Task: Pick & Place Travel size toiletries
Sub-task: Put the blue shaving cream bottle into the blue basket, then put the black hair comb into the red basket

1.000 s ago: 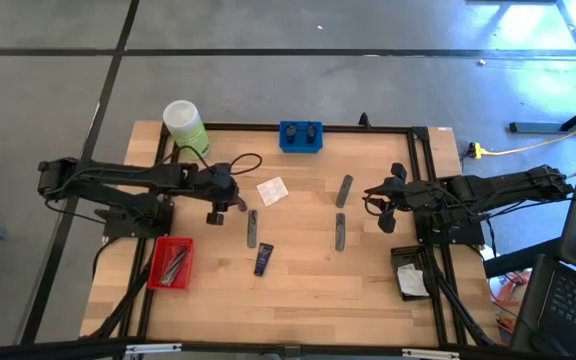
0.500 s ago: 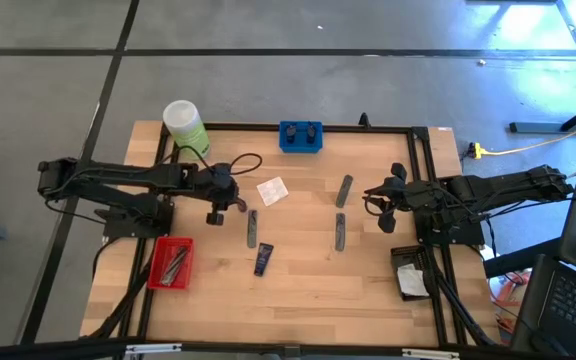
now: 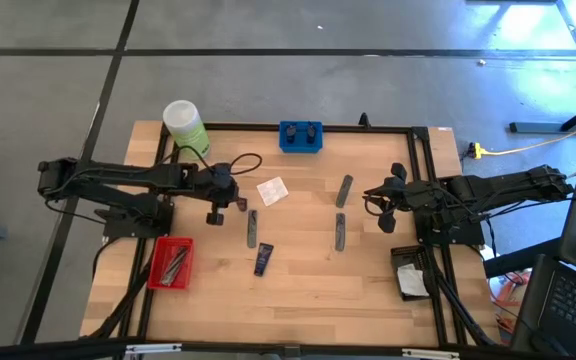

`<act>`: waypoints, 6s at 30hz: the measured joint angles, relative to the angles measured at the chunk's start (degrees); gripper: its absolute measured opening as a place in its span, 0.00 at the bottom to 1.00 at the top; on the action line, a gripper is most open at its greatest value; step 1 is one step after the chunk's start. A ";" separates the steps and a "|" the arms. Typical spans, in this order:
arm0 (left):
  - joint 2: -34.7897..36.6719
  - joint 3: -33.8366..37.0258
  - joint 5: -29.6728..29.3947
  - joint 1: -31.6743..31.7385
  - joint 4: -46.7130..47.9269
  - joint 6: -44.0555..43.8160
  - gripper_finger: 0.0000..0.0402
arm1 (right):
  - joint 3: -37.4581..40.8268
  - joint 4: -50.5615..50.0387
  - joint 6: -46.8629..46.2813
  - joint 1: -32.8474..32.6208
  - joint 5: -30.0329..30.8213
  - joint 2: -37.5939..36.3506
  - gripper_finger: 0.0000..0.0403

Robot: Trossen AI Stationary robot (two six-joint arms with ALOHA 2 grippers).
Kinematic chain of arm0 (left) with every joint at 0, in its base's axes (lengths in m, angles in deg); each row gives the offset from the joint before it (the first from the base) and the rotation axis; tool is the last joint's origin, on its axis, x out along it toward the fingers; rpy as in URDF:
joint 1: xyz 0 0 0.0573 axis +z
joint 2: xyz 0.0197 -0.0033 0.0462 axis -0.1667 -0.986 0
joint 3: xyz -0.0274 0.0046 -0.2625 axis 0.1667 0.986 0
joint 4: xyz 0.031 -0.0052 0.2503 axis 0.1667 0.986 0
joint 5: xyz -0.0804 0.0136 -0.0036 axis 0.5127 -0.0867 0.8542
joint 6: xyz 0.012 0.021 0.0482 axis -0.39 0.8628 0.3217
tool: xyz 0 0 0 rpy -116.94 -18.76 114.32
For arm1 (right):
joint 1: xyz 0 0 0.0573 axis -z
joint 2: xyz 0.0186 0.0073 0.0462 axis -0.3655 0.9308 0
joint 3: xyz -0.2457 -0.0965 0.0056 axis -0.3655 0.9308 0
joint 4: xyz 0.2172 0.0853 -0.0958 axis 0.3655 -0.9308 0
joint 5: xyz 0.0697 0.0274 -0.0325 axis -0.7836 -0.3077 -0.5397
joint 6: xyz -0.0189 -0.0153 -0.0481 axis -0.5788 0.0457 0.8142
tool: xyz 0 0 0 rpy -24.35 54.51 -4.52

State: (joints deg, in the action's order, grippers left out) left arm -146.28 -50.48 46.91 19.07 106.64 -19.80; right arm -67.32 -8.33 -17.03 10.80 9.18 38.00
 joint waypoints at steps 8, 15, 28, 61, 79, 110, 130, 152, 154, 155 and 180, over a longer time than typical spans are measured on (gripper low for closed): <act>-0.04 -2.01 -1.76 0.04 -3.29 -5.03 0.01 | 0.00 0.00 0.02 0.00 0.00 0.00 0.14; -0.02 -6.92 -3.37 0.04 -14.23 -6.45 0.01 | 0.00 0.00 0.00 -0.02 0.00 0.00 0.17; -13.43 -19.65 -4.51 8.30 -26.68 -9.63 0.01 | 0.00 0.00 0.02 0.00 0.00 0.00 0.24; -35.47 -40.26 -1.79 18.67 -18.25 -20.18 0.00 | 0.00 0.00 0.00 -0.02 0.00 -0.01 0.35; -41.46 -40.28 -4.03 21.37 -21.16 -20.48 0.00 | 0.00 0.00 0.01 0.00 0.00 -0.01 0.27; -51.04 -41.04 -1.44 22.67 -26.91 -21.25 0.07 | 0.00 0.02 0.02 0.00 0.02 -0.02 0.17; -44.98 -43.23 4.76 22.44 -25.27 -18.66 0.27 | 0.00 0.02 0.01 -0.02 0.02 -0.01 0.16; -28.02 -37.33 11.60 7.34 13.48 -17.65 0.19 | 0.00 0.02 0.02 -0.02 0.01 -0.02 0.27; -27.93 -35.83 8.55 6.02 14.87 -18.25 0.18 | 0.00 0.02 0.02 0.00 0.02 -0.02 0.28; -27.93 -35.09 6.96 5.51 14.97 -18.41 0.18 | 0.00 0.02 0.02 -0.02 0.00 -0.02 0.29; -29.42 -27.65 10.48 1.46 -11.07 -13.42 0.18 | 0.00 0.22 4.75 0.00 2.02 0.00 0.37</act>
State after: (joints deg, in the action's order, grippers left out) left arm -175.70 -78.13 57.39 20.54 95.57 -33.22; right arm -67.33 -8.12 -12.28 10.80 11.20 38.00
